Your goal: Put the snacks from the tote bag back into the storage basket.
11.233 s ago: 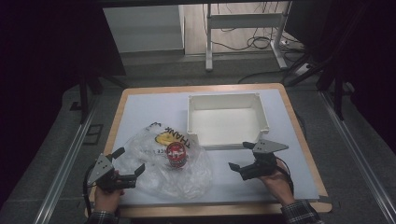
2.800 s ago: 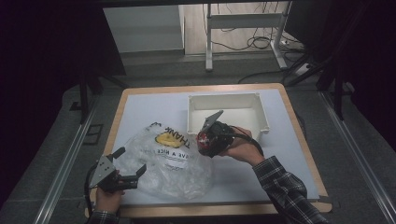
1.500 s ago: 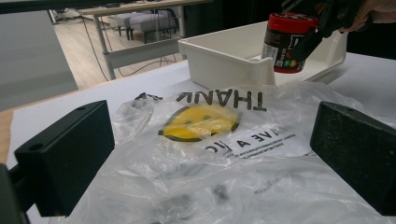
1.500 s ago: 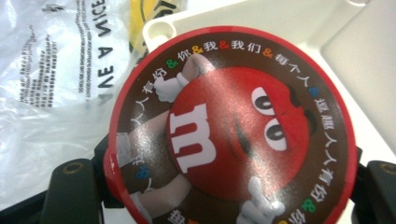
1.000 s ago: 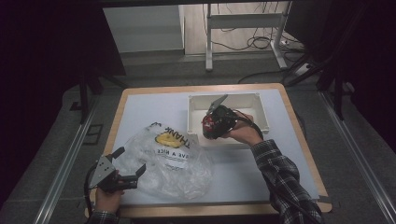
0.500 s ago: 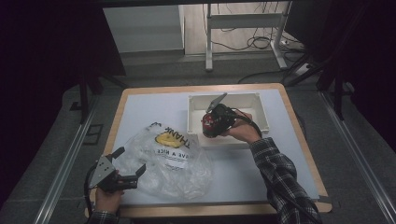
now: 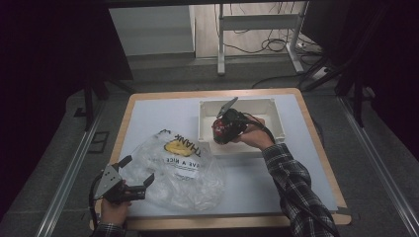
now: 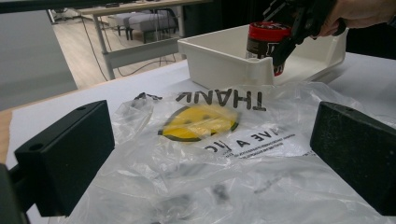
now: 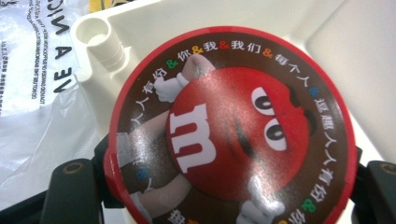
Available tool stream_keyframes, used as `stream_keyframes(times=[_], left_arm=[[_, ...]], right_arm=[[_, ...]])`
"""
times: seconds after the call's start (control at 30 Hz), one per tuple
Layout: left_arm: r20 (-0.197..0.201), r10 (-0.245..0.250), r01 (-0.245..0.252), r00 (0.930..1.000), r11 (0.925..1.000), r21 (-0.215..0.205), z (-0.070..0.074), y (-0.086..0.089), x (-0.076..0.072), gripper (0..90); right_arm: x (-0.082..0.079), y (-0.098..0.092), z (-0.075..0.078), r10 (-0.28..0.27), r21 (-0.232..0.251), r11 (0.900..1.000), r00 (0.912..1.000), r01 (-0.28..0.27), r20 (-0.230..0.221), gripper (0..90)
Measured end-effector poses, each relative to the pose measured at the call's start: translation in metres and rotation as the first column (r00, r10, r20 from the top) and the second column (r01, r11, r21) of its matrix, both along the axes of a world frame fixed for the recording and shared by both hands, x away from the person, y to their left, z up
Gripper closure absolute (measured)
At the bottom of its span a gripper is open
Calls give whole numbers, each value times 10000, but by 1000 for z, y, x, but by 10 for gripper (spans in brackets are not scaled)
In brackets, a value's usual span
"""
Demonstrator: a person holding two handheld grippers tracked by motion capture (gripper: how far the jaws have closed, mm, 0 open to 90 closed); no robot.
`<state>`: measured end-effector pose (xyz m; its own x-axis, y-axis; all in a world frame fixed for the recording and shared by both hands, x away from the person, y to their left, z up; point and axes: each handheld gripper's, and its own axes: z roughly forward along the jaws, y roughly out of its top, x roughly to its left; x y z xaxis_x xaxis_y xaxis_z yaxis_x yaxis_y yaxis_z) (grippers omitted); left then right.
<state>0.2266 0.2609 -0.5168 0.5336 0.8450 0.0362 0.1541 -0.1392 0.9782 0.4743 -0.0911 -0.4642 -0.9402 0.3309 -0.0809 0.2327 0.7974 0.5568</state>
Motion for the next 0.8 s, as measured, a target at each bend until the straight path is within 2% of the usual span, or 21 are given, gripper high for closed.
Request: stream_keyframes(times=[0.8], left_arm=[[18,1,-1,10000,10000,-18,0,0,0,0]], right_arm=[[13,10,-1,196,42,9998,9998,-196,21,257]])
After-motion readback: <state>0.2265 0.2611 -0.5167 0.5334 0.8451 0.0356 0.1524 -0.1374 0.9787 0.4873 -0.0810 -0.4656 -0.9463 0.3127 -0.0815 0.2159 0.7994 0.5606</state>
